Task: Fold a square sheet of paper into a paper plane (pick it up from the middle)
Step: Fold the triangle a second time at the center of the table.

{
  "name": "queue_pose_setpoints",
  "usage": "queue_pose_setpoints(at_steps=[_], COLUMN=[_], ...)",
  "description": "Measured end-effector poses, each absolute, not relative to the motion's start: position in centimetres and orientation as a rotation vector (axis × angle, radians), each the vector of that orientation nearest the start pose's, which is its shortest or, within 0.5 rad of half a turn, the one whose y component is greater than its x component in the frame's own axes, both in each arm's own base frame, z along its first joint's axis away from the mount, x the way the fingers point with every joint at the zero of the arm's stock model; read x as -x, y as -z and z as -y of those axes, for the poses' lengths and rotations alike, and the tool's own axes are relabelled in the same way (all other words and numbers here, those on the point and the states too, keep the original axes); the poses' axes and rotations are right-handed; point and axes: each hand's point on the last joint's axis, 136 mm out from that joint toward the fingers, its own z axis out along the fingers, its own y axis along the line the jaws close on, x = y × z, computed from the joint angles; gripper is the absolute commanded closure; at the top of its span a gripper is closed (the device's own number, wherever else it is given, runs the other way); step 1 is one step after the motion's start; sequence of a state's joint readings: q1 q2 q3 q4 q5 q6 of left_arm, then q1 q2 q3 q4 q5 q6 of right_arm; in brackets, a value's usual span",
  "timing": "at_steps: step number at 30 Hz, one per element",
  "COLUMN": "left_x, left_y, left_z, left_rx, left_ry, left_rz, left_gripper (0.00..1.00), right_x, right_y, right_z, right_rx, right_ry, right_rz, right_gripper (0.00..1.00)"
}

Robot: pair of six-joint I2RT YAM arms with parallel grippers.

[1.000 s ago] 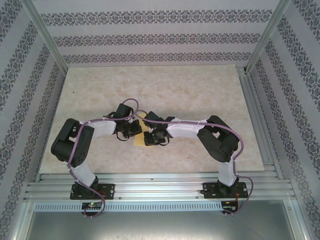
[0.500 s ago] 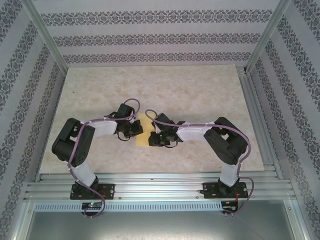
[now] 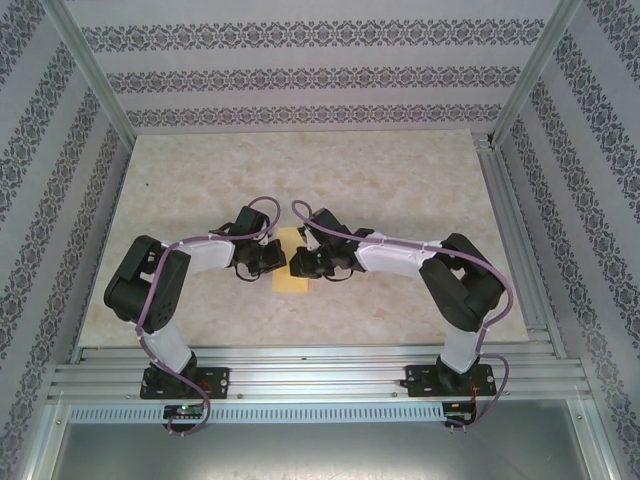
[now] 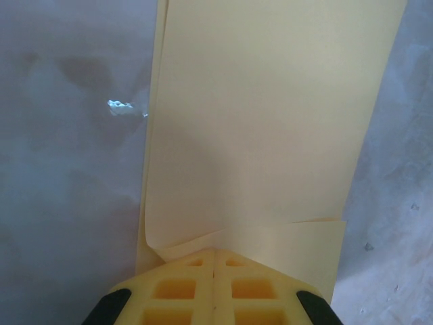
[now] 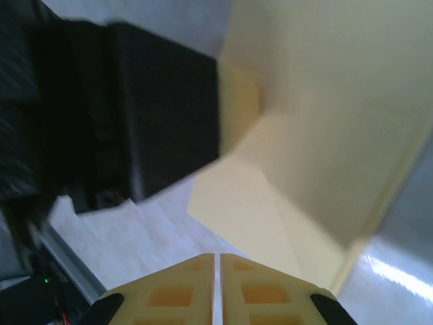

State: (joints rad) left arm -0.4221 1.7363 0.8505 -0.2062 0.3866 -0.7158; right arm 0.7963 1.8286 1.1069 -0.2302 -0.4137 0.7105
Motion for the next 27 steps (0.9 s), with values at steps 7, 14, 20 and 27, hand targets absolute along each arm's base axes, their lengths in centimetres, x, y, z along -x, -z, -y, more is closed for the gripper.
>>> queue_pose_setpoints(at_steps=[7,14,20,27], left_x=[-31.3,-31.3,-31.5,-31.4], left_y=[-1.5,-1.5,-1.5,-1.5], left_z=[21.2,21.2,21.3,21.5], left_rx=[0.28,0.28,0.279,0.271], left_ry=[0.838,0.837,0.838,0.839], left_rz=[-2.815,-2.816,-2.815,-2.817], left_gripper=[0.93,0.93,0.93,0.93], right_x=[-26.6,-26.8,-26.6,-24.7], right_y=[-3.5,-1.5,-1.2,-1.2], right_z=[-37.1,-36.4,-36.3,-34.6], right_rx=[0.298,0.268,0.268,0.293], right_ry=[-0.987,-0.948,-0.964,-0.991], right_rz=[-2.838,-2.886,-2.879,-2.874], right_gripper=[0.9,0.9,0.89,0.89])
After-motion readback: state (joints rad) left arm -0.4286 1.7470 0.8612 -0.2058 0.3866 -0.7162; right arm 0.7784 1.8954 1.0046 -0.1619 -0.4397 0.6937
